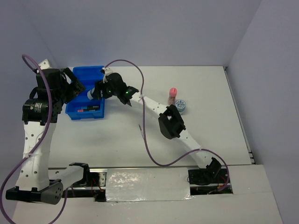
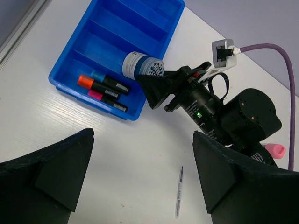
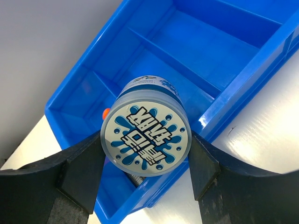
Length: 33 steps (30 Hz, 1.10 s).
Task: Sort the stationery into containers
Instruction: Place the stationery in the storage box.
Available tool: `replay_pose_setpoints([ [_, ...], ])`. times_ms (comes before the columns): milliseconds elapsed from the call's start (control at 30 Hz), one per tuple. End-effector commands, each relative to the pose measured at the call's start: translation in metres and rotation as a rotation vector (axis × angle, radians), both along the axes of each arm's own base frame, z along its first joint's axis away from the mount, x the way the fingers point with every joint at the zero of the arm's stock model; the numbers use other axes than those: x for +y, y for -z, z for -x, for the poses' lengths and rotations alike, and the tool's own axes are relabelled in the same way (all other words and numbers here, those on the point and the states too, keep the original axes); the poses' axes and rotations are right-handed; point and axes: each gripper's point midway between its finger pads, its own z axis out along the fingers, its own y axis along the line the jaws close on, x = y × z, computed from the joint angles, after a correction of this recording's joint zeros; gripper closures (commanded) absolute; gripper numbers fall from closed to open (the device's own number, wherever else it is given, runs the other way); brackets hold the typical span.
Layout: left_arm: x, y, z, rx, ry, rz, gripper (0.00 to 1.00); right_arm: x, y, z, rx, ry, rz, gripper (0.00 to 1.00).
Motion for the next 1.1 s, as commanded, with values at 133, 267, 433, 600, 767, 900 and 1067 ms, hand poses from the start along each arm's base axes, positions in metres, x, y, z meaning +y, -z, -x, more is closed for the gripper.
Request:
replay_pose_setpoints([
  [133,-0.002,-0.023,0.0,-0.067,0.027,-0.049,0.01,0.003,-0.061,-0.004,-0.122,0.021,-0.067,0.6],
  [267,-0.002,-0.023,0.001,-0.069,0.027,-0.057,0.01,0.007,-0.059,-0.002,-0.143,0.039,-0.058,0.64],
  [433,-0.003,-0.023,0.0,-0.069,0.033,-0.061,0.01,0.011,-0.054,-0.001,-0.141,0.053,-0.06,0.59],
  [600,-0.006,-0.025,0.001,-0.073,0.043,-0.062,0.01,0.012,-0.049,0.0,-0.141,0.052,-0.047,0.28],
  [767,-0.006,-0.028,0.0,-0.079,0.045,-0.069,0.01,0.012,-0.068,0.002,-0.168,0.059,-0.069,0.0],
  [900,-0.008,-0.031,-0.002,-0.084,0.047,-0.067,0.01,0.008,-0.087,0.002,-0.188,0.059,-0.083,0.0],
  [1067,-0.009,-0.043,-0.003,-0.096,0.044,-0.083,0.01,-0.04,-0.176,0.005,-0.276,0.136,-0.113,0.0],
])
